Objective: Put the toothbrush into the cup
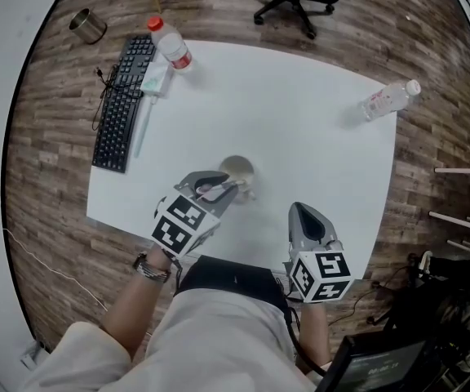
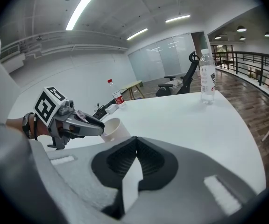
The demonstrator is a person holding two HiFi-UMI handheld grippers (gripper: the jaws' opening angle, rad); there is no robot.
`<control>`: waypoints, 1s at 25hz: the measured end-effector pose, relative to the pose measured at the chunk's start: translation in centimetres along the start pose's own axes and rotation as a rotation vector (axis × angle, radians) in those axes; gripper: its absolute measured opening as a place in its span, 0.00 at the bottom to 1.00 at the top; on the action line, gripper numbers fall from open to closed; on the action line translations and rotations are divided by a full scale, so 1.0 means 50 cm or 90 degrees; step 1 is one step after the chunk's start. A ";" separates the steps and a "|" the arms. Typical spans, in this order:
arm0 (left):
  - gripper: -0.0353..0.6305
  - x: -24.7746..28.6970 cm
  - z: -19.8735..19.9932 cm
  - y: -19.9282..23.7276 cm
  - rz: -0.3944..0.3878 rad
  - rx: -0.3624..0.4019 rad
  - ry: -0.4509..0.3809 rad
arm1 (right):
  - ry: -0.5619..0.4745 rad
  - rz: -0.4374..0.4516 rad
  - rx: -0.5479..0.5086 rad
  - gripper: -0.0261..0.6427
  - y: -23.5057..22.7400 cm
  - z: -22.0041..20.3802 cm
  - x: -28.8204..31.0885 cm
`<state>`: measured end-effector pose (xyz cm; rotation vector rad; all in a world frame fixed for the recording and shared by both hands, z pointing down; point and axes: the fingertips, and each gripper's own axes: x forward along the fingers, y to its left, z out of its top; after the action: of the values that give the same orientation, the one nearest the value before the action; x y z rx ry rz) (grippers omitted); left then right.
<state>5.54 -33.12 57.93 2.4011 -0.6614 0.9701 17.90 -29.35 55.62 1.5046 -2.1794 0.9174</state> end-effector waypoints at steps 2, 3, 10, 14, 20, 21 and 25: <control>0.22 -0.003 -0.001 0.003 0.008 0.001 -0.002 | 0.000 0.001 0.000 0.04 0.001 -0.001 0.001; 0.22 -0.004 -0.001 0.005 0.012 0.005 -0.002 | 0.001 0.001 -0.001 0.04 0.003 -0.002 0.002; 0.22 -0.016 -0.006 0.013 0.030 0.011 -0.001 | 0.005 0.005 -0.016 0.04 0.015 -0.007 0.004; 0.22 -0.027 -0.017 0.024 0.041 0.001 -0.003 | 0.006 0.007 -0.020 0.04 0.020 -0.009 0.004; 0.22 -0.038 -0.043 0.021 0.050 -0.014 0.002 | 0.012 0.016 -0.026 0.04 0.030 -0.019 0.004; 0.22 -0.039 -0.046 0.020 0.051 -0.016 0.003 | 0.013 0.017 -0.027 0.04 0.031 -0.020 0.004; 0.20 -0.043 -0.061 0.013 0.056 -0.028 0.006 | 0.020 0.021 -0.032 0.04 0.034 -0.032 0.006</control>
<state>2.23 -31.32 58.48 2.3454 -0.7821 0.9903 16.09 -28.08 56.41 1.4247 -2.1942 0.8834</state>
